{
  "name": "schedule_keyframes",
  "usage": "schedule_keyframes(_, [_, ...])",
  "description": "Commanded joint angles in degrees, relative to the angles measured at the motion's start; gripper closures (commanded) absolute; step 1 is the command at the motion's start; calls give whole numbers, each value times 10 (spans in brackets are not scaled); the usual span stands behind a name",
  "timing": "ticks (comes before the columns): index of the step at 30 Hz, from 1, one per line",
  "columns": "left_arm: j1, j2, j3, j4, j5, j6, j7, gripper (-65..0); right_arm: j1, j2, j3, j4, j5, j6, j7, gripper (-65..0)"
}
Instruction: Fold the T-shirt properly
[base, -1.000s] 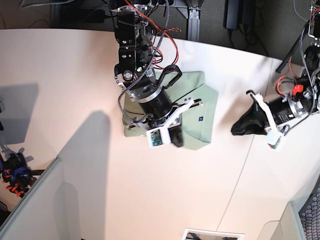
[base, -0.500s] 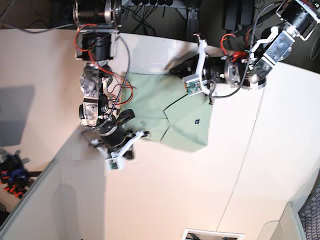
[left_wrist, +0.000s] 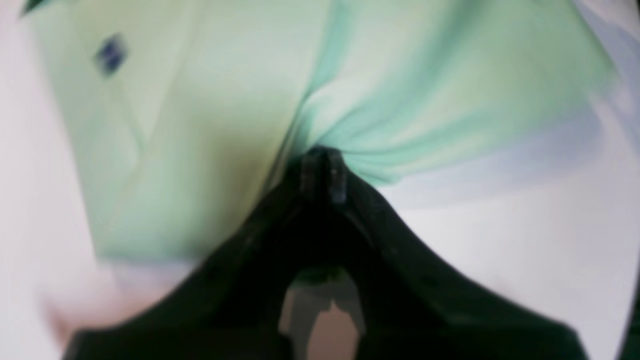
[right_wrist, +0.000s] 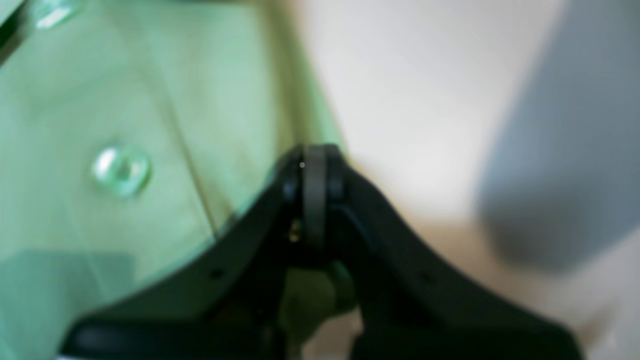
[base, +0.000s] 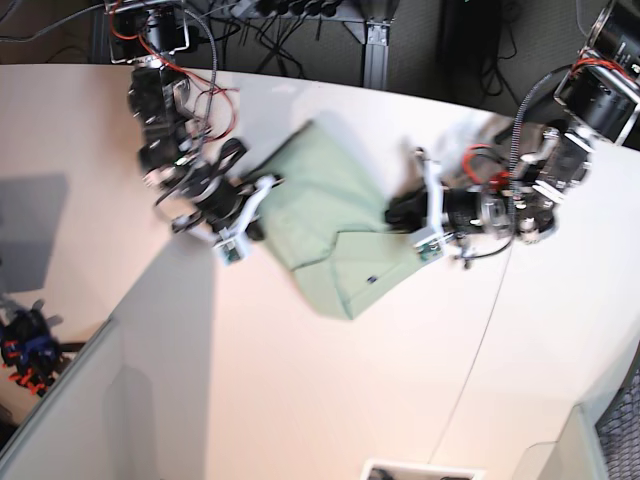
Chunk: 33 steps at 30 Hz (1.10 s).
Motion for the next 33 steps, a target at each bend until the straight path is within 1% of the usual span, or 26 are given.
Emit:
schedule_keyframes(1, [-23,-4,-3,-11,8,8,-7,-13,-13,6,5,34,13,3,10,0])
schedule_keyframes(3, [-47,-4,-3,-38,8,8,-27,-13,-56,4,7,85,23,3,10,0])
schedule_keyframes(5, [-69,-4,-2,-57,8,8,-37,-13,-93,-8,7,128,30,3,10,0])
schedule_keyframes(8, [-96,-4,-2,-68,8,8,-37,-13,-130,-43,7,166,22,3,10,0])
schedule_keyframes(11, [-112,-4,-3,-65,7,8,-33,-13,-144,-75,12,183,-13,3,11,0])
schedule_keyframes(13, [-117,-11,-5,-56,-8,8,-12,-13,-144,-84,26,188,-31,2,10,0])
schedule_keyframes(14, [-118,-18,-11,-45,-26,8,4,-13,-144,-86,38,193,-33,2,10,0])
schedule_keyframes(17, [-102,-54,-53,19,-86,2,46,-13,-146,-87,91,219,-24,2,10,0])
schedule_keyframes(19, [-75,-86,-96,82,-118,-12,61,-13,-149,-87,135,245,-7,3,4,0])
schedule_keyframes(21, [-36,-118,-137,148,-159,-13,83,-13,-156,-85,182,271,21,3,-16,0])
schedule_keyframes(23, [9,-146,-170,210,-196,-13,117,-13,-172,-75,224,293,66,3,-28,0])
schedule_keyframes(25, [60,-172,-194,259,-208,-13,138,-13,-198,-60,260,309,106,3,-40,0])
schedule_keyframes(27, [120,-195,-219,300,-207,-13,142,-13,-233,-42,290,322,139,3,-52,0])
schedule_keyframes(30, [221,-214,-273,354,-217,-13,164,-13,-301,-13,327,344,194,3,-70,0])
schedule_keyframes(33, [332,-221,-337,410,-237,-13,195,-13,-378,17,356,366,251,3,-84,0])
